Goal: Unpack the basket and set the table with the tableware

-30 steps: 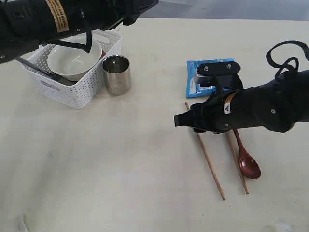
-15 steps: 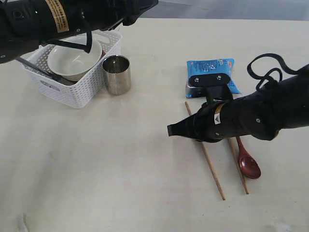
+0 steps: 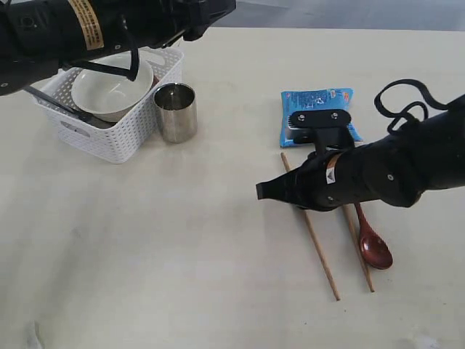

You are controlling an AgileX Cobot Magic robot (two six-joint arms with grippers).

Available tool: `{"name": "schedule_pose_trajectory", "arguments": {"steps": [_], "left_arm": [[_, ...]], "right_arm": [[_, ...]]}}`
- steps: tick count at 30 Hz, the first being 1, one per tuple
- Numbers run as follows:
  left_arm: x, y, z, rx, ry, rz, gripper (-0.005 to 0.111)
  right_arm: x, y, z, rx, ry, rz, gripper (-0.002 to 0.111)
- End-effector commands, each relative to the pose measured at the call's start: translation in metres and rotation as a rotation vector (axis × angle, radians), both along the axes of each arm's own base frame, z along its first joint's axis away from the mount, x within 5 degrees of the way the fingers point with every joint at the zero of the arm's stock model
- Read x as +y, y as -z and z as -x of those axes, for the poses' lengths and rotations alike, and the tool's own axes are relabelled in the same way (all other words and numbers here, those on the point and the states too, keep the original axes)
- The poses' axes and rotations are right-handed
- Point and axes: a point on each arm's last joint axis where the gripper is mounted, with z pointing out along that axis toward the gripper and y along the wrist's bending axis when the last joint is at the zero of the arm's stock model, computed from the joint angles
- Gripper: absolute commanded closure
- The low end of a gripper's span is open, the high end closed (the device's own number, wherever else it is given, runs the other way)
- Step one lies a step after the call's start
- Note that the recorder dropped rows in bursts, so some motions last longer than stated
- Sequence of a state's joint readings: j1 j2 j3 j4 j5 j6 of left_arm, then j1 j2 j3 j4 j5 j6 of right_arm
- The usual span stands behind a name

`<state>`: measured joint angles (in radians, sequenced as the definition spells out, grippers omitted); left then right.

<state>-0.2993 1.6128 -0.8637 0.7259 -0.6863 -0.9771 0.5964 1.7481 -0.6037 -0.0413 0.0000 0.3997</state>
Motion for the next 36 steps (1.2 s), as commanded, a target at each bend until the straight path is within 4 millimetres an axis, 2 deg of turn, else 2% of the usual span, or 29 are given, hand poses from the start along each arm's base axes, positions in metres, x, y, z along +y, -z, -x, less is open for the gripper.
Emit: {"name": "schedule_pose_trajectory", "arguments": {"steps": [1, 13, 18, 21, 28, 32, 36], "left_arm": [[0.000, 0.000, 0.002, 0.004, 0.002, -0.008, 0.048], [0.000, 0.000, 0.002, 0.004, 0.002, -0.008, 0.048], [0.002, 0.001, 0.001, 0.004, -0.014, -0.045, 0.048], [0.009, -0.003, 0.001, -0.006, -0.073, -0.174, 0.048], [0.054, -0.031, -0.008, 0.199, -0.437, -0.667, 0.048], [0.064, -0.038, -0.011, 0.270, -0.508, -0.789, 0.048], [0.064, -0.027, -0.022, 0.334, -0.520, -0.847, 0.048]], "right_arm": [[-0.018, 0.003, -0.006, 0.047, 0.069, 0.031, 0.108], [-0.021, 0.002, -0.009, 0.033, 0.079, 0.026, 0.108], [-0.021, -0.012, -0.010, -0.019, 0.077, -0.006, 0.108], [-0.021, -0.030, -0.010, -0.074, 0.070, -0.034, 0.108], [-0.025, -0.098, -0.002, -0.345, -0.027, -0.107, 0.108], [-0.026, -0.136, -0.001, -0.502, -0.081, -0.129, 0.108], [-0.024, -0.158, -0.007, -0.576, -0.114, -0.116, 0.108]]}}
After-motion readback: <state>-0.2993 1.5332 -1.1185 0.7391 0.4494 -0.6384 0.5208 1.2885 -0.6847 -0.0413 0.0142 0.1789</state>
